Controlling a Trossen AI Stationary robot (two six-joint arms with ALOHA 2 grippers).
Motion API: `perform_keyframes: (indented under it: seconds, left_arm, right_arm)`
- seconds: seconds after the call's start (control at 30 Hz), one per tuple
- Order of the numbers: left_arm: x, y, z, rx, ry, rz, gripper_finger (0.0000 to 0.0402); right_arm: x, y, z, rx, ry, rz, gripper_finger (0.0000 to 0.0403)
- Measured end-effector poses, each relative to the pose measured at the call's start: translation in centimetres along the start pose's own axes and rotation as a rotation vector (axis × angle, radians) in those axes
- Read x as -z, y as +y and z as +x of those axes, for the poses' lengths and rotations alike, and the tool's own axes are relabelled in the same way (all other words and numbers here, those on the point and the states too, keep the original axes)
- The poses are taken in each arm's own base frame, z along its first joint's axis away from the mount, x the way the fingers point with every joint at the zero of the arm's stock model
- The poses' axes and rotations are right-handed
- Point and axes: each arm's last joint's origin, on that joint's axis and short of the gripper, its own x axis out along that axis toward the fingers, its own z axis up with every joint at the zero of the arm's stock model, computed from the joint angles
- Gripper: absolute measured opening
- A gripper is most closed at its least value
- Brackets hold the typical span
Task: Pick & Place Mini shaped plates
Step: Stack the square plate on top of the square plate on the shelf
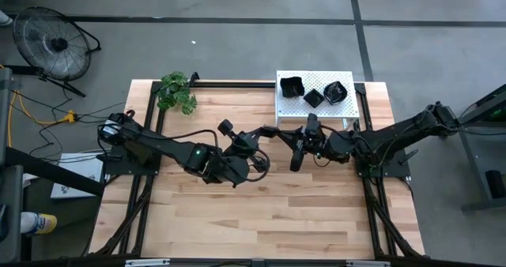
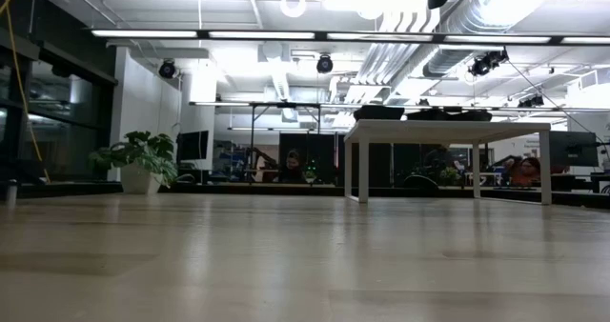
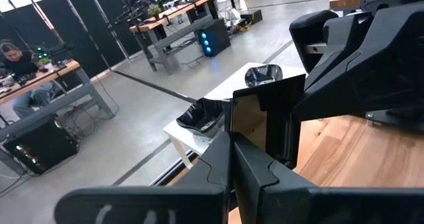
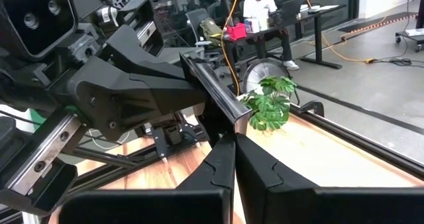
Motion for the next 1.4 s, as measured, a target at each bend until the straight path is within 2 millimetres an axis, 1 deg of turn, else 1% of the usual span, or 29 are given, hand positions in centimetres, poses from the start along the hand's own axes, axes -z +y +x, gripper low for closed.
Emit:
perform_keyframes:
  seconds: [0.17, 0.4, 0.5, 0.8, 0.97, 1.13, 1.4]
  left_arm:
    - [0.0, 0.0, 0.0, 0.025, 0.004, 0.027, 0.0001]
    - [0.0, 0.0, 0.0, 0.038, 0.005, 0.071, 0.0006]
    - [0.0, -0.1, -0.1, 0.05, 0.007, 0.081, 0.0025]
    - [0.1, -0.3, -0.1, 0.1, 0.017, 0.091, 0.0124]
    - [-0.1, 0.0, -0.2, 0.12, 0.016, 0.11, 0.0164]
    - [-0.5, 0.6, -0.5, 0.102, 0.007, 0.14, 0.0183]
    - [-1.3, 2.2, -1.1, 0.069, 0.0, 0.203, 0.0186]
  right_arm:
    - [0.0, 0.0, 0.0, -0.014, 0.007, -0.02, 0.0001]
    - [0.1, 0.0, 0.0, -0.021, 0.013, 0.003, 0.0]
    - [0.1, 0.0, 0.0, -0.019, 0.017, 0.001, 0.0]
    - [0.2, -0.2, 0.0, -0.001, 0.032, 0.011, 0.0]
    - [0.1, -0.7, 0.2, 0.001, 0.043, 0.032, 0.0]
    - [-0.5, -1.3, 0.0, 0.017, 0.039, 0.034, 0.0]
    - [-1.9, -3.6, -0.6, 0.108, 0.037, 0.062, 0.0]
